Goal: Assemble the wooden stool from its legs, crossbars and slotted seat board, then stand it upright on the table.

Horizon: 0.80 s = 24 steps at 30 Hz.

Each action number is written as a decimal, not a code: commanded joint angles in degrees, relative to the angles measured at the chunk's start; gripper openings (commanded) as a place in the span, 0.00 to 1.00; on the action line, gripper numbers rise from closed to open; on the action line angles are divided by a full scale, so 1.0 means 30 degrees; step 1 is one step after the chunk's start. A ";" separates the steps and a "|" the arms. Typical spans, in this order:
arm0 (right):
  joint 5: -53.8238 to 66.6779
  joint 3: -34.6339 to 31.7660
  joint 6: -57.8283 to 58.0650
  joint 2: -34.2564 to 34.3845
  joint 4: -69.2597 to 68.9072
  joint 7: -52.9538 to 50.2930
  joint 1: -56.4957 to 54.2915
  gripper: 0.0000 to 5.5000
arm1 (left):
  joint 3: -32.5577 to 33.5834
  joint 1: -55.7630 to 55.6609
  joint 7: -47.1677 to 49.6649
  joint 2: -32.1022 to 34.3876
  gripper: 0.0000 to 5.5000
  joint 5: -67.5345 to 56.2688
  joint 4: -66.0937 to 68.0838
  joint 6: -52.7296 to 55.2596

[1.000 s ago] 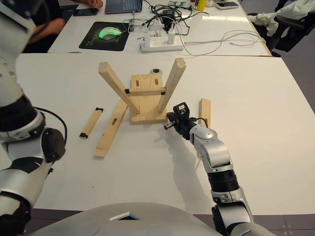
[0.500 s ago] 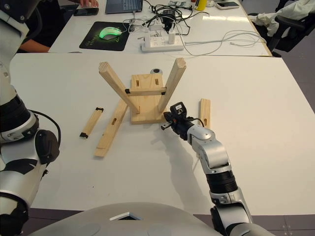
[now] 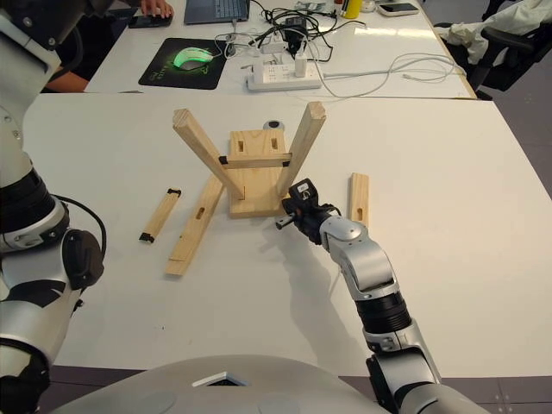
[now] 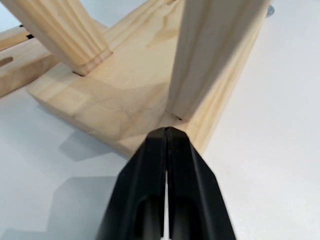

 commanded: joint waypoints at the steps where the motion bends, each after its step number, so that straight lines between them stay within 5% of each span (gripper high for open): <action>1: -0.0185 0.0528 0.1585 -0.0439 0.0352 0.0051 0.0528 0.00 | 0.0108 -0.0485 0.0266 0.0073 0.00 -0.0353 0.0174 0.1062; 9: -0.0165 0.0842 0.1890 -0.0588 0.0300 0.0227 0.0537 0.00 | -0.0262 0.1492 0.0532 -0.0951 0.00 -0.0994 0.0040 0.2237; 16: -0.0086 0.1389 0.2074 -0.0404 0.0399 0.0350 0.0147 0.00 | -0.4020 0.6606 -0.0213 -0.1613 0.00 0.0424 -0.0543 0.2760; 24: -0.0062 0.1184 0.2202 -0.0247 0.0353 0.0159 0.0509 0.00 | -0.0812 -0.0528 0.0458 -0.0841 0.00 0.0484 -0.0245 0.0844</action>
